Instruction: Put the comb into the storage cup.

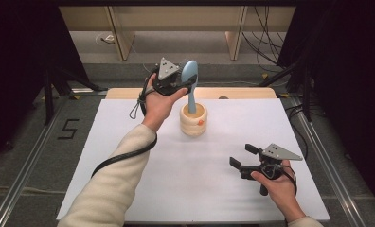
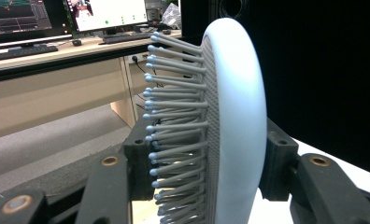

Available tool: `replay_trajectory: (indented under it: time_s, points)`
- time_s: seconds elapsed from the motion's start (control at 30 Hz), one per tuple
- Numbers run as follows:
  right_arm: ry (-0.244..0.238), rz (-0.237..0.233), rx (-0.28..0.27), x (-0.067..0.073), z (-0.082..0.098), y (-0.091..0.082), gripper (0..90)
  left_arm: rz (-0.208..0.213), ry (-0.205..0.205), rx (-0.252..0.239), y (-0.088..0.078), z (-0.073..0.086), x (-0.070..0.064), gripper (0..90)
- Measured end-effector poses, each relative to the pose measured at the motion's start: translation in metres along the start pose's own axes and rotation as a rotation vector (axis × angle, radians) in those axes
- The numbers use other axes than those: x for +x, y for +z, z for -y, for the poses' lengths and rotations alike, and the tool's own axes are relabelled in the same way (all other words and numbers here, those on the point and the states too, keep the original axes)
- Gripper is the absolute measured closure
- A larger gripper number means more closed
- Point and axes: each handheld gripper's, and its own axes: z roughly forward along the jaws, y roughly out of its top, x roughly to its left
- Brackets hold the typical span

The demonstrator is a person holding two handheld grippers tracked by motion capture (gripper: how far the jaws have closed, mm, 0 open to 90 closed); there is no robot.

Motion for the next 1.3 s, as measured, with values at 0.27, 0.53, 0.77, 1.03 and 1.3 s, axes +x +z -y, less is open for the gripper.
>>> replay_trajectory:
  time_s: [0.27, 0.53, 0.77, 1.03, 1.3]
  points:
    - [0.003, 0.000, -0.002, 0.000, 0.000, 0.000, 13.1, 0.001, -0.006, 0.004, 0.003, 0.002, 0.000, 49.0]
    - [0.001, -0.003, -0.002, 0.000, 0.000, 0.000, 13.0, -0.002, -0.006, 0.012, 0.005, 0.005, 0.000, 49.0]
    - [0.001, -0.003, 0.000, 0.000, 0.000, 0.000, 13.0, -0.002, -0.006, 0.020, 0.008, 0.008, 0.000, 49.0]
    - [0.001, -0.003, 0.001, 0.000, 0.000, 0.000, 13.1, -0.008, -0.011, 0.026, 0.010, 0.010, 0.001, 48.9]
    - [0.000, -0.002, 0.001, 0.000, 0.001, 0.001, 13.1, -0.014, -0.023, 0.034, 0.013, 0.014, 0.003, 48.9]
